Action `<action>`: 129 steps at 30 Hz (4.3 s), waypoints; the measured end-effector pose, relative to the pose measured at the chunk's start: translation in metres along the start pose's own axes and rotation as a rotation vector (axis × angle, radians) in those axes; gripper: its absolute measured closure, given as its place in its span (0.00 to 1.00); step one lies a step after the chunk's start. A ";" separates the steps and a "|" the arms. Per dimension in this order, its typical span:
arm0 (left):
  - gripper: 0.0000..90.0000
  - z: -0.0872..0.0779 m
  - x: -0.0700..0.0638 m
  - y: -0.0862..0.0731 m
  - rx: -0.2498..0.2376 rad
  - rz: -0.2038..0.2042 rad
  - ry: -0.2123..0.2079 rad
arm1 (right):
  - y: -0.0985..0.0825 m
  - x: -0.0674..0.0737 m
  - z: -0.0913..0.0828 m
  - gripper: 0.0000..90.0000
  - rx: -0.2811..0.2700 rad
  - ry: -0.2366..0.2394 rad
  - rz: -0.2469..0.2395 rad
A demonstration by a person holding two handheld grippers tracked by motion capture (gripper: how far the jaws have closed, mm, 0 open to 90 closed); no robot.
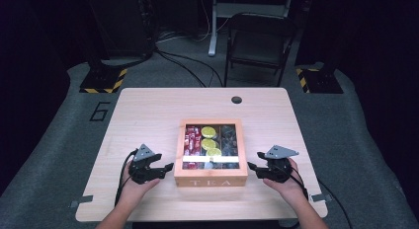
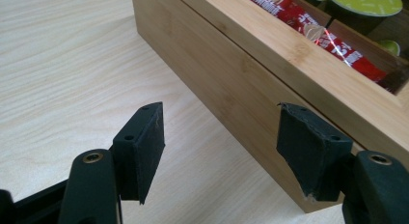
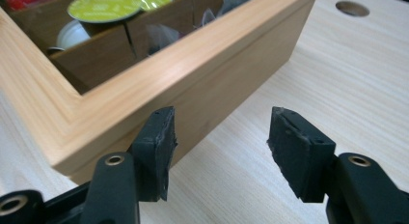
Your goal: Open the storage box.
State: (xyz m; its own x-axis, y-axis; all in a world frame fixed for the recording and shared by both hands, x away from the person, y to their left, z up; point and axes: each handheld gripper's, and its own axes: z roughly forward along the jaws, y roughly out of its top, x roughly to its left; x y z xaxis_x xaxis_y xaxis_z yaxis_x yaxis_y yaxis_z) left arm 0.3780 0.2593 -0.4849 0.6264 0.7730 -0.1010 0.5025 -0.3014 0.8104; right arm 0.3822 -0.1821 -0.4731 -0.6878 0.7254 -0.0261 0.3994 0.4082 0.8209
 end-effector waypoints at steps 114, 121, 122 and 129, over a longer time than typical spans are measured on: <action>0.34 -0.016 -0.062 0.018 -0.091 0.098 -0.033 | 0.016 0.036 -0.013 0.37 -0.105 0.100 -0.117; 0.34 -0.022 -0.058 0.026 -0.124 0.061 -0.066 | 0.023 0.032 -0.017 0.38 -0.133 0.109 -0.105; 0.34 -0.022 -0.058 0.026 -0.132 0.051 -0.070 | 0.024 0.032 -0.017 0.38 -0.144 0.108 -0.096; 0.35 -0.029 -0.056 0.041 -0.143 0.075 -0.057 | 0.033 0.026 -0.016 0.46 -0.152 0.082 -0.063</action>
State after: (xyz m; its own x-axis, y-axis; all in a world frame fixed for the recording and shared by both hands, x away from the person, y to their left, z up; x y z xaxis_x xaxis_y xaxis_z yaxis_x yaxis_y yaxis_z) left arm 0.3462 0.2195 -0.4291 0.6937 0.7172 -0.0665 0.3656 -0.2710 0.8905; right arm 0.3683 -0.1587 -0.4379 -0.7581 0.6510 -0.0390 0.2618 0.3586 0.8960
